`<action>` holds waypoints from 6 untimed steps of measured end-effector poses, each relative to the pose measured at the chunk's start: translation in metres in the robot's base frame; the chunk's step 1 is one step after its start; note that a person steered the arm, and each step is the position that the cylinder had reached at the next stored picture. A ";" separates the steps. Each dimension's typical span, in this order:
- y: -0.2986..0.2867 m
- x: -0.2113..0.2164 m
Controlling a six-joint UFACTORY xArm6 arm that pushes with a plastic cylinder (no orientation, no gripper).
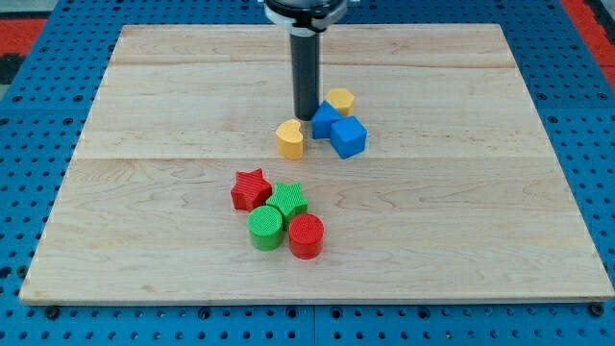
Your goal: Separate the blue blocks from each other
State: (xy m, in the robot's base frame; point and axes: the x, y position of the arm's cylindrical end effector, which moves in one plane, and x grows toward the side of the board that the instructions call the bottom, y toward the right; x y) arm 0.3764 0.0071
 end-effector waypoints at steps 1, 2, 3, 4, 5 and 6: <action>0.025 0.027; 0.039 0.039; 0.002 0.051; 0.032 0.079; 0.029 0.088; 0.037 0.088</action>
State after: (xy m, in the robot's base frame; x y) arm 0.4646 0.0438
